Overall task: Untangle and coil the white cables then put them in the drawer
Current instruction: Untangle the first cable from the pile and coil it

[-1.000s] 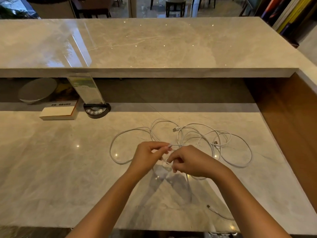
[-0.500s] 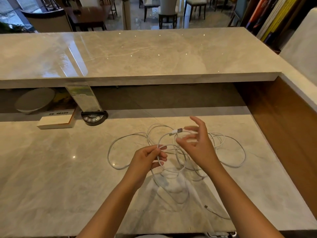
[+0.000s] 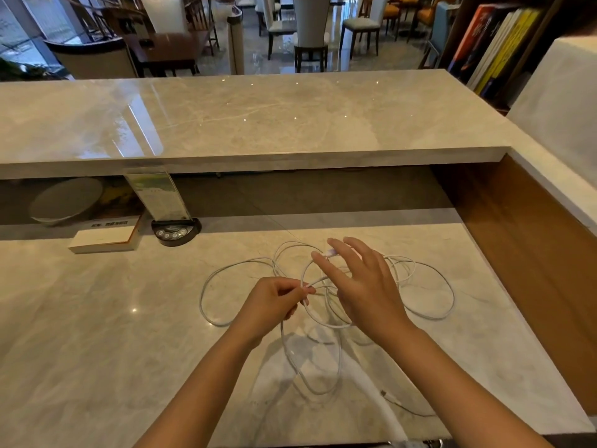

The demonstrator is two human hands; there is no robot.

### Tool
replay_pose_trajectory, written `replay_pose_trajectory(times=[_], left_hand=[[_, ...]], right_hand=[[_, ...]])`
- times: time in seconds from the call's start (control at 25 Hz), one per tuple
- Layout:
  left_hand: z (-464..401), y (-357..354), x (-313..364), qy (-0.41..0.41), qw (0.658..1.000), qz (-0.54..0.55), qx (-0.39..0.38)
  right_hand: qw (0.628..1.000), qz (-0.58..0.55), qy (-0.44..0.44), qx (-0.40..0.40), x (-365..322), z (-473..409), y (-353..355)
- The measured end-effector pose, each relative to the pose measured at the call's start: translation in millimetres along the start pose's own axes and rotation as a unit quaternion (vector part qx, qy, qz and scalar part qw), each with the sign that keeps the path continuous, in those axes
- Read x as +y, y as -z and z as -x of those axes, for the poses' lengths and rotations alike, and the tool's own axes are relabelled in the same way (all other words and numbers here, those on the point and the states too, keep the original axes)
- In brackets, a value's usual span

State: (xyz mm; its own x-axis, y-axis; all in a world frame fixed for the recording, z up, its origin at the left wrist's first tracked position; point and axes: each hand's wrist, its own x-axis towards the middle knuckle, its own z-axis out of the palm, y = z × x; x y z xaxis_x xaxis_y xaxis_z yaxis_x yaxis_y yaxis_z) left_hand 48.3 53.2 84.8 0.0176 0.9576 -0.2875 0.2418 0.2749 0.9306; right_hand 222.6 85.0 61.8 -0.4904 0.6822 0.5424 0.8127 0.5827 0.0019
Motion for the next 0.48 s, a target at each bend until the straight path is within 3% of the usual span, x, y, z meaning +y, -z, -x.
replay_pose_trajectory(times=[0.08,0.16,0.28,0.48], left_hand=[[-1,6,2,-0.014,1.0,-0.024,0.005],[-1,11,3,-0.035,0.999,-0.032,0.017],[-1,14,3,-0.047,0.999,-0.024,0.011],[0,15,0,-0.052,0.998,-0.027,-0.018]], right_hand=[[1.0,-0.011,0.006,-0.005,4,-1,0],[0.994,-0.106,-0.022,-0.032,6,-2,3],[0.923,-0.328,-0.15,-0.136,4,-5,9],[0.852,-0.403,-0.223,-0.248,6,-11,15]])
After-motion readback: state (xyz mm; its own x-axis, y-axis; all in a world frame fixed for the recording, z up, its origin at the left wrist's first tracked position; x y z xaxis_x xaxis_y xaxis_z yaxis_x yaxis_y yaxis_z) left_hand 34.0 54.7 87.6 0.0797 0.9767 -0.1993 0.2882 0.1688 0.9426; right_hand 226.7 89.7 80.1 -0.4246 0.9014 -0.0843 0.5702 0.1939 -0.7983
